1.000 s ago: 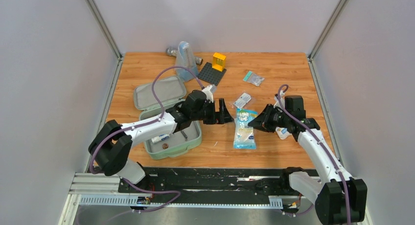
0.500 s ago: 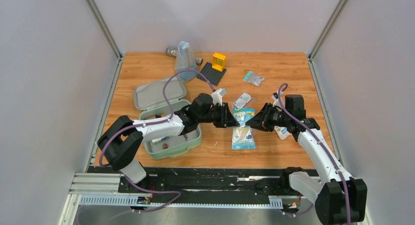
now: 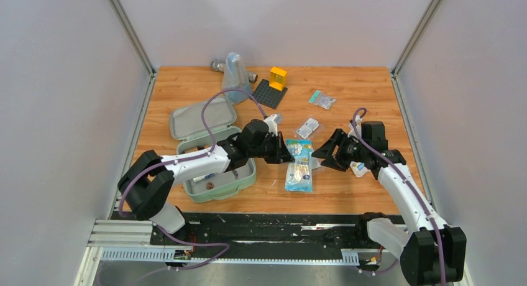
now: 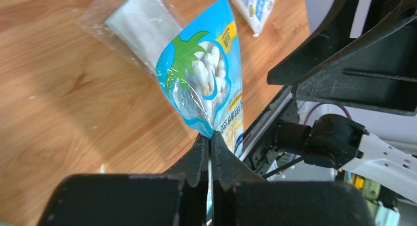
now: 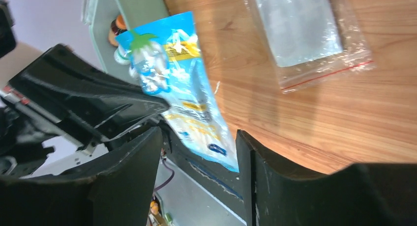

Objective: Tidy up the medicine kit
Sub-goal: Place the medical item at the medicine box.

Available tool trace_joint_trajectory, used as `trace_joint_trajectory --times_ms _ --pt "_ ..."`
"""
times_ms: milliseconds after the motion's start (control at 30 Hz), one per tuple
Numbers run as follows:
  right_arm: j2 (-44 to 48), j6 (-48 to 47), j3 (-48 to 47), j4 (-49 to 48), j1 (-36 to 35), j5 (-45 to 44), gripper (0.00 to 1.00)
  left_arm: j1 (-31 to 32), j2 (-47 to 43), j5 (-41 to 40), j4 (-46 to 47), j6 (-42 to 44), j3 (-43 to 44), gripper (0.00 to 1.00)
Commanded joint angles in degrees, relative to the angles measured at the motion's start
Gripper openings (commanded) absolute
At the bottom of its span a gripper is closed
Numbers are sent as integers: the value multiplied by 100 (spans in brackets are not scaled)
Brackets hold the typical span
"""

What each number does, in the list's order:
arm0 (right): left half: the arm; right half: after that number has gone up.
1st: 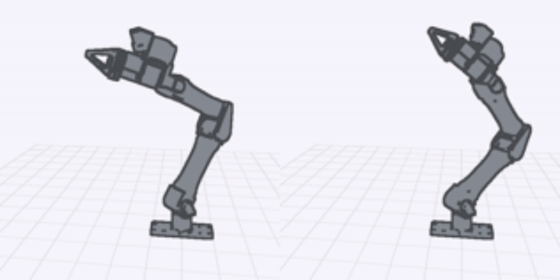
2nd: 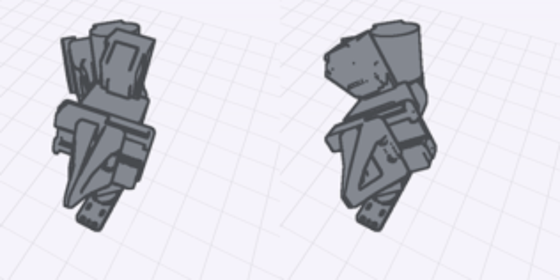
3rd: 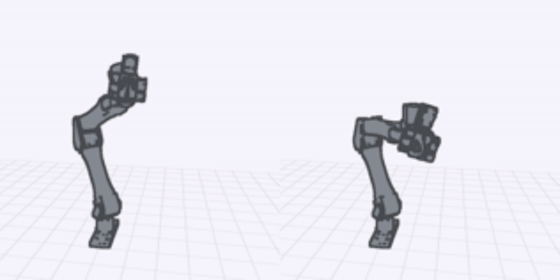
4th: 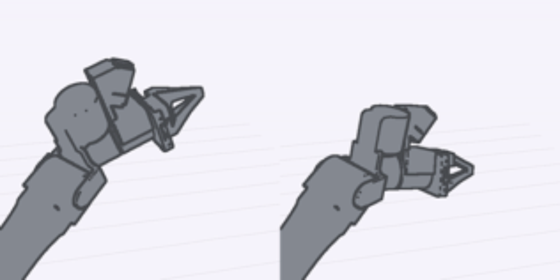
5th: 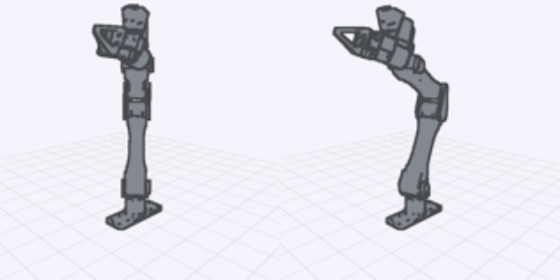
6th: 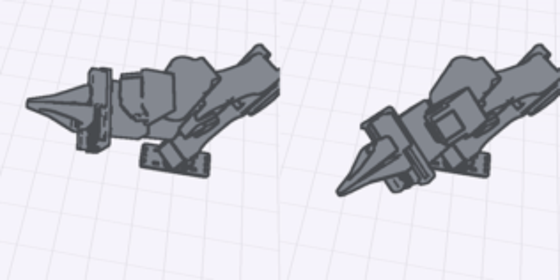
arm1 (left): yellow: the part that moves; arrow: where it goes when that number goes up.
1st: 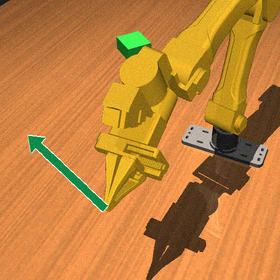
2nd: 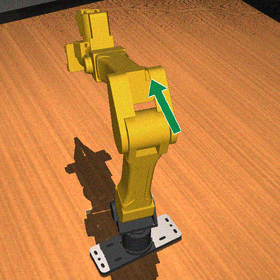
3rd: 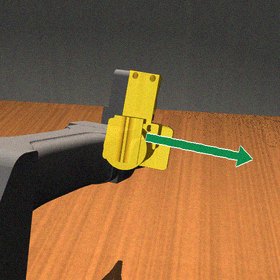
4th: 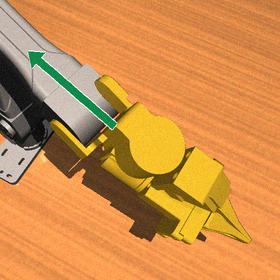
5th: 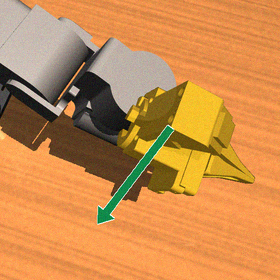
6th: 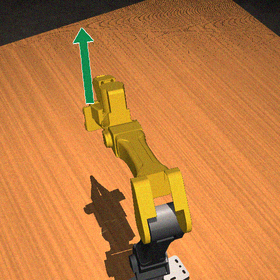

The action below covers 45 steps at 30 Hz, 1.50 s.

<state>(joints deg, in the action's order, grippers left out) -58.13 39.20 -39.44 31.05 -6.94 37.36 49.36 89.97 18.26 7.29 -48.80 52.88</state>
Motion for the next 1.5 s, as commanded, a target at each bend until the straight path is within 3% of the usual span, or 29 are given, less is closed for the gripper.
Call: trace_joint_trajectory --times_ms 0,333,600,967,1467 --pt "157 -183 -298 275 -15 -641 60 -120 -746 -781 -945 319 62 0" --pt "93 -182 -318 375 -11 -720 61 -1218 -2485 -1343 -2333 346 -478 0" --pt "-2 -211 -332 385 -13 -732 61 -1991 -3311 -1664 -3286 638 -686 0" --pt "-203 -221 -384 385 -9 -704 60 -2916 -3157 -1320 -3356 972 -961 0" --pt "-272 -233 -424 398 -15 -702 59 -3297 -2459 -618 -2475 915 -1361 0"
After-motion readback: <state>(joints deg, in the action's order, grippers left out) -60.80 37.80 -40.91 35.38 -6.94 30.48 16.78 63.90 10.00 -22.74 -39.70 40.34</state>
